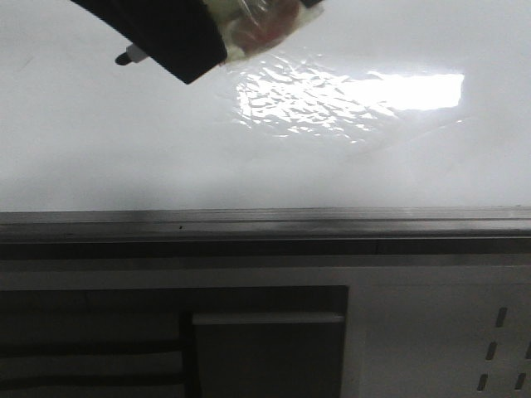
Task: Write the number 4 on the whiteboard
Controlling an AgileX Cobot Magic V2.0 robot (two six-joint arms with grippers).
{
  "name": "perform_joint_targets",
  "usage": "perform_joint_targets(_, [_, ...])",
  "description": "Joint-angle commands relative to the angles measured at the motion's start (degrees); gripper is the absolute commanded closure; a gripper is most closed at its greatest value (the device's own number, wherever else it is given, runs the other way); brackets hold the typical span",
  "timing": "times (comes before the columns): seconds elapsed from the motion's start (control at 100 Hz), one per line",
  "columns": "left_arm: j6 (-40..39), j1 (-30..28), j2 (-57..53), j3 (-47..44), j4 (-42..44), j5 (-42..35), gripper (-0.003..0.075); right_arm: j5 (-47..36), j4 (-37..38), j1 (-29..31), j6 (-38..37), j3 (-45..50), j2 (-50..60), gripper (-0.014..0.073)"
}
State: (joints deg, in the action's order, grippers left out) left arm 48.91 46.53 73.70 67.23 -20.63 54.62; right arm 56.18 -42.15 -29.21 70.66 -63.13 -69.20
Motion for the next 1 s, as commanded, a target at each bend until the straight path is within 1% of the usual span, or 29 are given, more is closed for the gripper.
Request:
perform_joint_targets(0.0, [0.04, 0.49, -1.26, 1.92, -1.89, -2.38, 0.0714, -0.81, -1.89, 0.0, 0.61, -1.97, 0.97, 0.0368])
perform_joint_targets(0.18, [0.04, 0.49, -1.26, 1.92, -1.89, -2.38, 0.0714, -0.81, -1.89, 0.0, 0.61, -1.97, 0.97, 0.0451])
perform_joint_targets(0.32, [0.04, 0.49, -1.26, 1.92, -1.89, -2.38, 0.0713, -0.72, -1.89, 0.0, 0.61, -1.99, 0.97, 0.0557])
perform_joint_targets(0.39, [0.04, 0.49, -1.26, 1.92, -1.89, -2.38, 0.0691, -0.59, -1.89, 0.0, 0.61, -1.99, 0.97, 0.0606])
perform_joint_targets(0.44, [0.04, 0.49, -1.26, 1.92, -1.74, -2.38, 0.0645, -0.52, -1.89, 0.0, 0.61, -1.99, 0.97, 0.0634])
perform_joint_targets(0.49, [0.04, 0.49, -1.26, 1.92, -1.48, -2.48, 0.057, -0.52, -1.89, 0.0, 0.61, -2.09, 0.97, 0.0649])
perform_joint_targets(0.54, [0.04, 0.49, -1.26, 2.19, -1.34, -2.58, 0.0468, -0.52, -1.82, 0.0, 0.61, -2.09, 0.97, 0.0648])
perform_joint_targets(0.59, [-0.44, 0.35, -1.63, 2.73, -1.34, -2.72, 0.0392, -0.46, -1.37, 0.0, 0.39, -2.21, 1.08, 0.0648])
perform_joint_targets(0.61, [-0.6, 0.21, -1.75, 2.9, -1.34, -2.86, 0.0369, -0.46, -1.0, 0.0, 0.0, -2.34, 1.09, 0.0648])
perform_joint_targets(0.66, [-2.53, -0.45, -2.88, 3.24, -1.34, -3.49, 0.0346, -0.46, 0.7, 0.0, -1.28, -2.77, 1.49, 0.0648])
perform_joint_targets(0.71, [-3.61, -1.46, -4.36, 3.24, -1.34, -4.27, 0.0349, -0.98, 3.45, 0.0, -3.75, -3.41, 2.12, 0.0643])
perform_joint_targets(0.78, [-5.27, -3.28, -6.76, 3.24, -1.34, -3.81, 0.0355, -2.81, 8.22, 0.0, -9.4, -3.78, 3.73, 0.0643])
perform_joint_targets(0.83, [-7.68, -4.89, -8.5, 2.83, -1.34, -3.75, 0.0355, -4.58, 12.41, 0.0, -15.89, -3.78, 5.21, 0.0643])
perform_joint_targets(0.85, [-8.27, -5.67, -9.3, 2.46, -1.34, -3.75, 0.0355, -5.3, 14.24, 0.0, -17.74, -3.78, 5.89, 0.0643])
perform_joint_targets(0.9, [-9.17, -7.66, -11.33, 1.02, -1.34, -3.9, 0.0355, -6.79, 18.54, 0.0, -25.84, -3.63, 7.35, 0.0643])
perform_joint_targets(0.92, [-9.41, -8.6, -12.22, 0.23, -1.51, -4.16, 0.0355, -7.65, 20.08, 0.11, -27.86, -3.29, 8.05, 0.0643])
perform_joint_targets(0.95, [-9.54, -9.94, -13.36, -0.98, -1.77, -4.41, 0.0355, -8.85, 21.6, 0.11, -32.12, -2.55, 9.1, 0.0643])
perform_joint_targets(0.99, [-9.6, -12.04, -15.14, -3.0, -2.28, -4.85, 0.0355, -10.81, 22.32, 0.11, -34.79, -0.67, 10.78, 0.0643])
